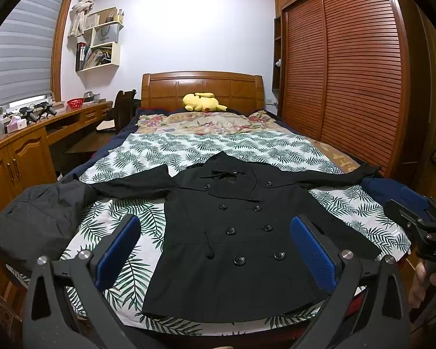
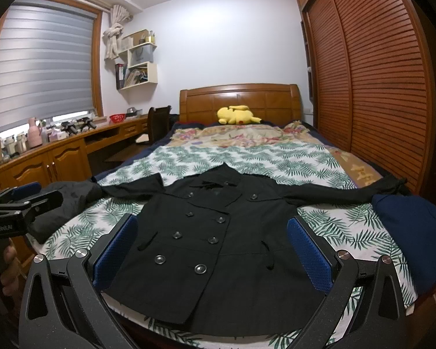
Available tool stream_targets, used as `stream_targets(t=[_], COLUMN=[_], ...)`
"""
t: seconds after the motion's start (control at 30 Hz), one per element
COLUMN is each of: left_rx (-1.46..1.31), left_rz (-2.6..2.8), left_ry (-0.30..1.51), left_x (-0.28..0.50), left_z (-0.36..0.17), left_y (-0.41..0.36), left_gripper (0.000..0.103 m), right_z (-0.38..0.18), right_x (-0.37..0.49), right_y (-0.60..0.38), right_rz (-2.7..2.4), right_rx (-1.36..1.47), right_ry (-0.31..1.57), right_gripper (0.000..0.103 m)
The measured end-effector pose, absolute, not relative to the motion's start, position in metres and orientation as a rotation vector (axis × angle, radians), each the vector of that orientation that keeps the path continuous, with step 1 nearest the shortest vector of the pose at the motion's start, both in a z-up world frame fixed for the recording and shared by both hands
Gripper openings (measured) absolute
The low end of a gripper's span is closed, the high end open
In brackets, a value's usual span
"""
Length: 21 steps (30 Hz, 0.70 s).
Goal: Fold large clothes
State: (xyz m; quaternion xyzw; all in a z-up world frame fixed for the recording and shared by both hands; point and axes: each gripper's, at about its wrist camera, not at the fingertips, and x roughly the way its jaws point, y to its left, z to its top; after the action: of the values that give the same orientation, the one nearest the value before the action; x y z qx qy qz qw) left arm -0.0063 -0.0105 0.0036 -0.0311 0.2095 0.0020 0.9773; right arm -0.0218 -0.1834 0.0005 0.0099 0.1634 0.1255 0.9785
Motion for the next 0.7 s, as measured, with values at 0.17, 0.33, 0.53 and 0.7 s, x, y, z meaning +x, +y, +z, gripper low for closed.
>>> stream_targets(t=[0.17, 0.33, 0.53, 0.7], left_rx=[-0.064, -0.04, -0.035, -0.034], left_rz=[0.01, 0.022, 0.025, 0.032], left_ry=[0.431, 0.452, 0.483, 0.503], left_x=[-0.003, 0.011, 0.032, 0.049], left_z=[0.001, -0.013, -0.031, -0.045], left_y=[-0.01, -0.008, 0.0, 0.01], left_gripper=[0.103, 0.103, 0.103, 0.103], right_z=[-0.001, -0.009, -0.027, -0.042], right_x=[-0.033, -0.024, 0.009, 0.032], right_y=[-0.17, -0.155, -0.143, -0.134], right_rz=[0.258, 0.267, 0.315, 0.341], right_rx=[0.023, -0.017, -0.022, -0.039], right_ry=[0.339, 0.34, 0.391, 0.402], right_gripper=[0.103, 0.103, 0.103, 0.103])
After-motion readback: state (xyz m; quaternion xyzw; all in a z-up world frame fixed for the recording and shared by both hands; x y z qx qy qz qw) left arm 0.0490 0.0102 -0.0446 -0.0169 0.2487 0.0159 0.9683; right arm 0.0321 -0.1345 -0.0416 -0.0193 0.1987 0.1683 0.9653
